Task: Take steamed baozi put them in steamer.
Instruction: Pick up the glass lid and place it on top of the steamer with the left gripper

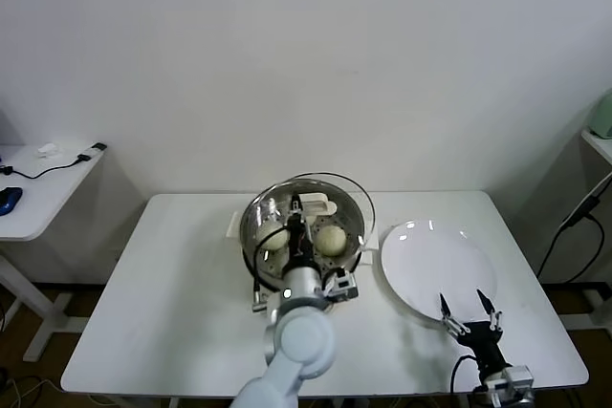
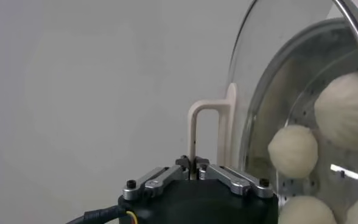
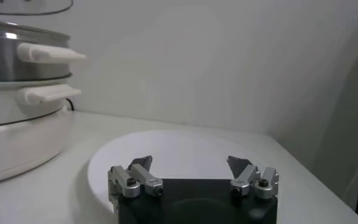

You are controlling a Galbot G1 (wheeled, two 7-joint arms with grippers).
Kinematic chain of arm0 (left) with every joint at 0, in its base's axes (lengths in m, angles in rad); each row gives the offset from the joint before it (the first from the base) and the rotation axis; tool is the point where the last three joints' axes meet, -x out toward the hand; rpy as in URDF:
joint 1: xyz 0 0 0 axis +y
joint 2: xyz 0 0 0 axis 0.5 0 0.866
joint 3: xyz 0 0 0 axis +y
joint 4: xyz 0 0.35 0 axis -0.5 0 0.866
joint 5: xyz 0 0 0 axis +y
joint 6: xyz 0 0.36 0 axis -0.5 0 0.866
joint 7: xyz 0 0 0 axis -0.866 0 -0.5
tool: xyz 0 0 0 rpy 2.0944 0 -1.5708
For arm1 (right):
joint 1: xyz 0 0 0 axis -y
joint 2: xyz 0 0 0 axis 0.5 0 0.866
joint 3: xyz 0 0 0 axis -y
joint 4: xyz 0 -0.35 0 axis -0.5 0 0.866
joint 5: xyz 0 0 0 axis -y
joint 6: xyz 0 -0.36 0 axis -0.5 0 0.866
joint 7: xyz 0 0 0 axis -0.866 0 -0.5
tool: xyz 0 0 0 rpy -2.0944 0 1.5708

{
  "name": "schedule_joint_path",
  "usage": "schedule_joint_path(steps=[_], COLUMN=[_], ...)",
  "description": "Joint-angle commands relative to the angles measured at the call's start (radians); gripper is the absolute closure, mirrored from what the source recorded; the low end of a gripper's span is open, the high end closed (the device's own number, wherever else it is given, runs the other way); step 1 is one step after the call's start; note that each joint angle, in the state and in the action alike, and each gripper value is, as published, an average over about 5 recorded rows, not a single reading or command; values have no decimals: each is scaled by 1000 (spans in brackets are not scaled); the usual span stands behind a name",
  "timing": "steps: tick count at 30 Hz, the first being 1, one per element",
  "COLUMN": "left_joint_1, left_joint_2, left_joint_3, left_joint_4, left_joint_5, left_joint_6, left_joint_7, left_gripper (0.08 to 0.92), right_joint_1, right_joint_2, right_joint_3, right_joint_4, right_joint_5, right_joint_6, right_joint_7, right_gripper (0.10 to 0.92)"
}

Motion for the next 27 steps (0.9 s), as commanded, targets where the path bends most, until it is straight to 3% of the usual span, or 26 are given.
schedule_joint_path(steps=[1,16,27], left_joint_1=[-16,-10,-8], left_joint_2=[-27,27,29], left_joint_3=[12,-18,-21], left_joint_4=[85,92,101], left_joint_5=[50,70,76], left_joint_6=[4,-8,-14], left_joint_7=[-10,8,4], left_gripper=[861,861,861], right_joint_1=[-2,2,-5], right_joint_2=[0,0,5], right_joint_3=[2,0,1], right_joint_4=[-8,-12,-16], right_joint_5=[-2,-2,-6], right_joint_6=[8,19,39], right_joint_7=[0,-3,-7], right_gripper=[203,203,203])
